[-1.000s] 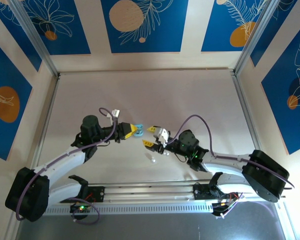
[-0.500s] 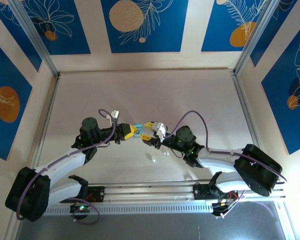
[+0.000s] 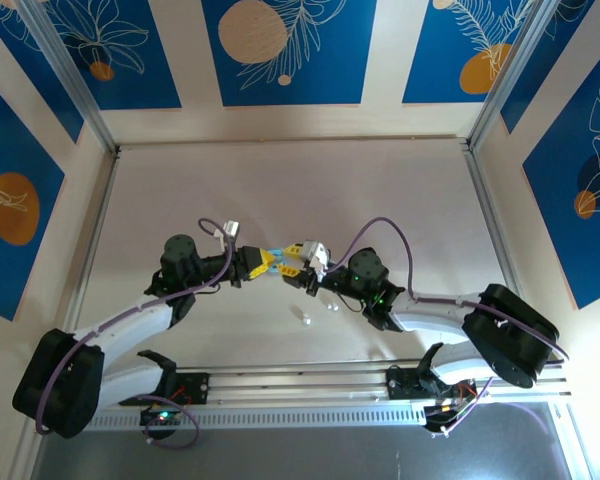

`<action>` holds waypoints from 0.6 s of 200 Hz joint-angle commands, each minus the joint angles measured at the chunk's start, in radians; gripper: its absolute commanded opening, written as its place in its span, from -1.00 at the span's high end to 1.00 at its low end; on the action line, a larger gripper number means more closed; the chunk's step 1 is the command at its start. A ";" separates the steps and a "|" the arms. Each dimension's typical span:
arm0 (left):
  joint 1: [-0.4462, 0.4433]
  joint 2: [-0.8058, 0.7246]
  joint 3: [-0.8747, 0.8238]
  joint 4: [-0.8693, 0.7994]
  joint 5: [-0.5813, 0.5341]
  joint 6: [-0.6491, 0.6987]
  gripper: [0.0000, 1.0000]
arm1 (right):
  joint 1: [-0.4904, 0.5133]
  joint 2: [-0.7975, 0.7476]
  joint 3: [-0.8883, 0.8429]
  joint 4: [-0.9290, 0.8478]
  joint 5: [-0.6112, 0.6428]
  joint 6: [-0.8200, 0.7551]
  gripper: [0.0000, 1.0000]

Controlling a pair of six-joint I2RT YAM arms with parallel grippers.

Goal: Insert the wireless bluetooth earbuds into the charging case

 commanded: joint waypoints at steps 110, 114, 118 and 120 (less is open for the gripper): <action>0.017 0.012 -0.013 0.059 0.024 -0.001 0.83 | -0.005 0.031 0.036 0.021 -0.032 0.013 0.51; 0.017 0.012 -0.013 0.059 0.024 0.000 0.83 | -0.005 0.032 0.036 0.021 -0.032 0.012 0.52; 0.017 0.012 -0.013 0.060 0.024 0.000 0.83 | -0.005 0.031 0.036 0.021 -0.032 0.013 0.52; 0.017 0.012 -0.013 0.060 0.024 0.000 0.83 | -0.005 0.030 0.037 0.021 -0.032 0.013 0.53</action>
